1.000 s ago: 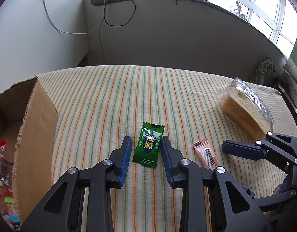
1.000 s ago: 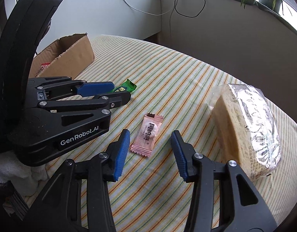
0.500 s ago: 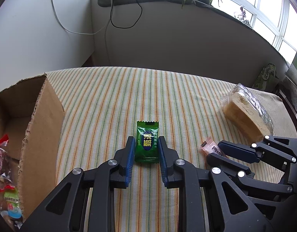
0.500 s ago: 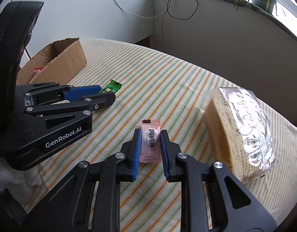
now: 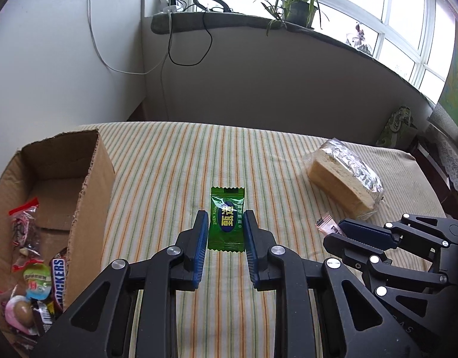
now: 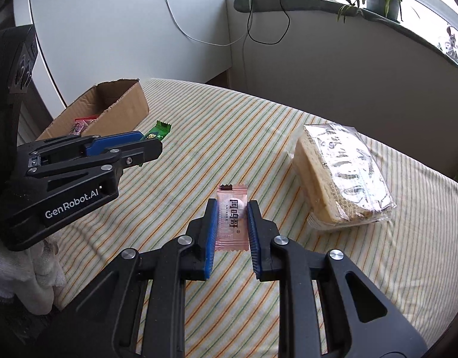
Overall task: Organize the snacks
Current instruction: 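Carry the green packet and pink candy over the box and open both grippers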
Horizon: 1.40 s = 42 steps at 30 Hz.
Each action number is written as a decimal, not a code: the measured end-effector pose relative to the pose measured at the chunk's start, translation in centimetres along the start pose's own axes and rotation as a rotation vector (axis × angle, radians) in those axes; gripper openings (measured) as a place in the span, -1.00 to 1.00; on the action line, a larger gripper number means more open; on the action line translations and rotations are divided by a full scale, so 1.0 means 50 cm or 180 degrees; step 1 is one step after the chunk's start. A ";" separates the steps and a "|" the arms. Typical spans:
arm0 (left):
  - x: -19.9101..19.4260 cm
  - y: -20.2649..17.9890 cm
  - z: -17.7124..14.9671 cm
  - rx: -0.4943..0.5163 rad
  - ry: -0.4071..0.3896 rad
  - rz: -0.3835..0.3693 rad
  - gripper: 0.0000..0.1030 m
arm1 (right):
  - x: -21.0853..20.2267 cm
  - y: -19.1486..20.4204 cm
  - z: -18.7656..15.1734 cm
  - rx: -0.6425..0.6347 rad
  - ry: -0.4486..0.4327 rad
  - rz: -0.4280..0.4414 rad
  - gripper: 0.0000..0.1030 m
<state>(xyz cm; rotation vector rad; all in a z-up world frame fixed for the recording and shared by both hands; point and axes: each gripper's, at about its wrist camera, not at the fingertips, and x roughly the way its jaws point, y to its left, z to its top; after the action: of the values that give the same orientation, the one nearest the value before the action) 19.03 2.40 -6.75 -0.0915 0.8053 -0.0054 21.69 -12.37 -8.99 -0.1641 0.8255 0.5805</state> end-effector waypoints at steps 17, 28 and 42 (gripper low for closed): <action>-0.178 0.079 -0.042 -0.0175 -0.0376 -0.0014 -0.57 | -0.111 0.186 0.020 -0.0291 -0.0292 0.0232 -0.61; -0.227 0.220 -0.069 -0.0466 -0.0470 0.0279 -0.57 | -0.071 0.327 0.067 -0.0542 -0.0255 0.0503 -0.61; -0.215 0.301 -0.080 -0.0620 -0.0479 0.0424 -0.57 | 0.042 0.428 0.099 -0.0645 0.0033 0.0724 -0.61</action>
<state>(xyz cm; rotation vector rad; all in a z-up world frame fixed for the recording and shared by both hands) 8.26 17.50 -3.01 -0.2196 0.6586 0.2038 14.32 8.11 -5.41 -0.2607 0.8001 0.8788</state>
